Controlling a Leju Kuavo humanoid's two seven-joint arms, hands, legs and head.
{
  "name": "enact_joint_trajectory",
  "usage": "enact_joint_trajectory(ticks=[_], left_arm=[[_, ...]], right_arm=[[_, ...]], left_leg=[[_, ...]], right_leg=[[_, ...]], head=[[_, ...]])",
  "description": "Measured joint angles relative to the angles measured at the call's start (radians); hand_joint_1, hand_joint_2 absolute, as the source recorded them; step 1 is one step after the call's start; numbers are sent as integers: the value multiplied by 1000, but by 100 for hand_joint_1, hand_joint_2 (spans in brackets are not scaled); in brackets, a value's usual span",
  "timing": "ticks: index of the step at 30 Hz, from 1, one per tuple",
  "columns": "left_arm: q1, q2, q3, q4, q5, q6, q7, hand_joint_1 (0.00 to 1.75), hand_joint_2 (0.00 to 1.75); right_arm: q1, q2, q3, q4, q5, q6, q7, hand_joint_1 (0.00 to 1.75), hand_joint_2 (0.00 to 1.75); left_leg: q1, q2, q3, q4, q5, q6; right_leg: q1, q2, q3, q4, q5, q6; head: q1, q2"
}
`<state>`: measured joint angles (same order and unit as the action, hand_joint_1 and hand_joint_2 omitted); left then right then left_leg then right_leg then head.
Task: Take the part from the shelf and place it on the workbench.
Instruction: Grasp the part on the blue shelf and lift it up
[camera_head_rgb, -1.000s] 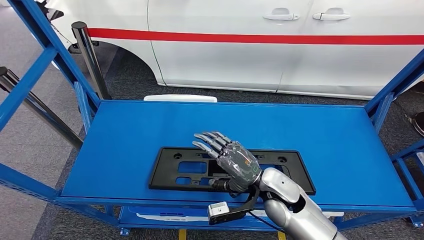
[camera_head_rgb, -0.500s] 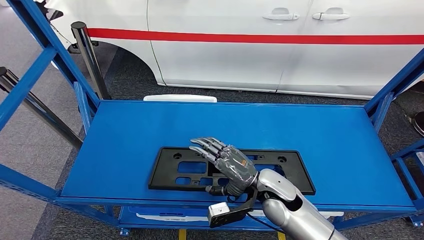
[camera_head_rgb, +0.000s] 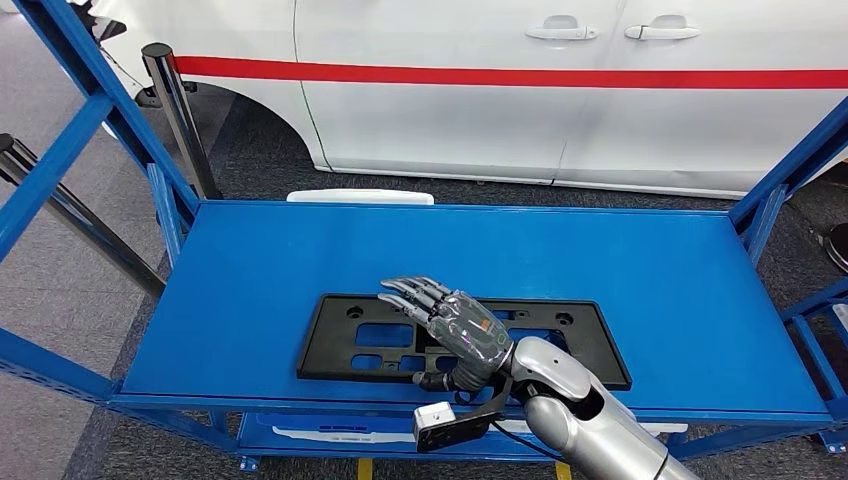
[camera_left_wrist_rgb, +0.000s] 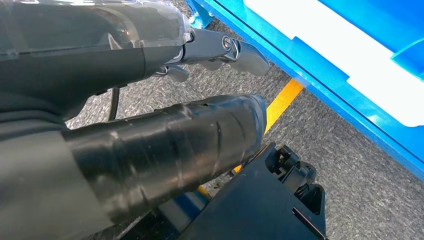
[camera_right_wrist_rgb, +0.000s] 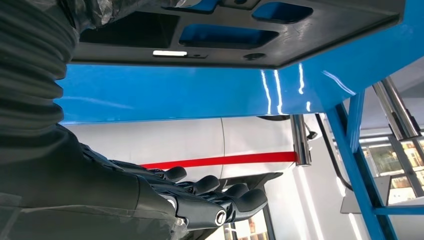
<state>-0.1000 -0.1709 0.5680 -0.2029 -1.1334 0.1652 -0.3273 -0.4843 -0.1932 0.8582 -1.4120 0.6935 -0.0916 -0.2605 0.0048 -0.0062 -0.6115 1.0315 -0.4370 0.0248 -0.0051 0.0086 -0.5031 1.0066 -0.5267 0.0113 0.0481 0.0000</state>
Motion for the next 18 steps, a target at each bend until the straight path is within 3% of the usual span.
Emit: enact_joint_trajectory(ticks=[8, 18], left_arm=[[0, 0, 0, 0, 1, 2, -1, 0, 0], [1, 0, 10, 0, 4, 6, -3, 0, 0]], right_arm=[[-9, -1, 6, 14, 0, 12, 2, 0, 175], [-68, -15, 32, 81, -25, 127, 3, 0, 175]], left_leg=[[0, 0, 0, 0, 0, 0], [0, 0, 0, 0, 0, 0]], right_leg=[[0, 0, 0, 0, 0, 0], [0, 0, 0, 0, 0, 0]], head=[[0, 0], [0, 0]])
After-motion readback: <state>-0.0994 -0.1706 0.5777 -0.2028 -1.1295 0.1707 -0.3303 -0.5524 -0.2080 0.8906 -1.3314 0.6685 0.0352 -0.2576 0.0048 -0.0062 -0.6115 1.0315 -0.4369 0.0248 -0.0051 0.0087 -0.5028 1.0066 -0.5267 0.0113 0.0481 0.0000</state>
